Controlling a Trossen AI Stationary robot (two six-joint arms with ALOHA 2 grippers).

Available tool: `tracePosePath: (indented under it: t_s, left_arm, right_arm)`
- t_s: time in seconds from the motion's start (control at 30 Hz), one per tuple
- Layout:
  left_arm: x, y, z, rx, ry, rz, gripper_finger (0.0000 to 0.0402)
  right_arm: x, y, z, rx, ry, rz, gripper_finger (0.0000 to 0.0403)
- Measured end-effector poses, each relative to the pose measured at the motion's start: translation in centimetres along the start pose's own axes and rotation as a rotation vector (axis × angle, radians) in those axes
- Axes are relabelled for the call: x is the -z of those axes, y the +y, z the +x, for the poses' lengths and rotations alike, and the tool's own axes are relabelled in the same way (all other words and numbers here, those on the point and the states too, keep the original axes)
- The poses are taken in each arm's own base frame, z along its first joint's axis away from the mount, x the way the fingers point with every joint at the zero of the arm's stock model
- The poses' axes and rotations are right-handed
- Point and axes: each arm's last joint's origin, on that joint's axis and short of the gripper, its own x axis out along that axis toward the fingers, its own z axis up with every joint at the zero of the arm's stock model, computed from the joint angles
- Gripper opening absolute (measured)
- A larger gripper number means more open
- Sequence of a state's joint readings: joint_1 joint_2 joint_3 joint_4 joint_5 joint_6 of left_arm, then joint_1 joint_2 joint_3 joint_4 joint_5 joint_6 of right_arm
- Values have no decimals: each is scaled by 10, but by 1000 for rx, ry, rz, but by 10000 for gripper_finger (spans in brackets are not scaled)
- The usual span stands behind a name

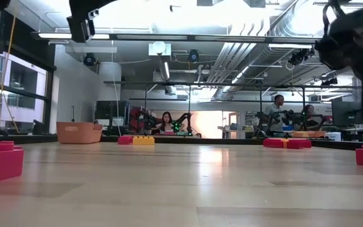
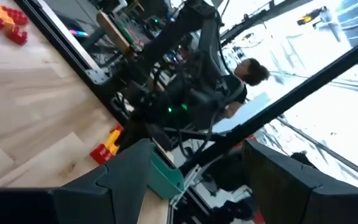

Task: Sort blocks
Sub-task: Put the red game piece into the bottom left blue bin

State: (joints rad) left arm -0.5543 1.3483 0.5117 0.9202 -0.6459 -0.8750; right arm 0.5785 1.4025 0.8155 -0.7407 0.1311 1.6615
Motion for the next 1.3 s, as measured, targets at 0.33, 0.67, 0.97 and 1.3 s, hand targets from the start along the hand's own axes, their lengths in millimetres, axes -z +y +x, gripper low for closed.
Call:
tracePosePath:
  t_s: [0.33, 0.67, 0.97, 1.3]
  left_arm:
    - [3, -2, -1, 70, 85, 59, 241]
    - [-19, -8, 1, 227, 148, 57, 241]
    - [-61, -22, -12, 318, 8, 140, 241]
    - [-70, -25, -17, 322, -22, 160, 241]
  right_arm:
    - [-6, 30, 6, 285, 59, -25, 1]
    - [-1, 54, 28, 493, 256, -201, 0]
    - [-1, 58, 33, 490, 241, -386, 0]
    - [-21, 67, 40, 391, 191, -896, 0]
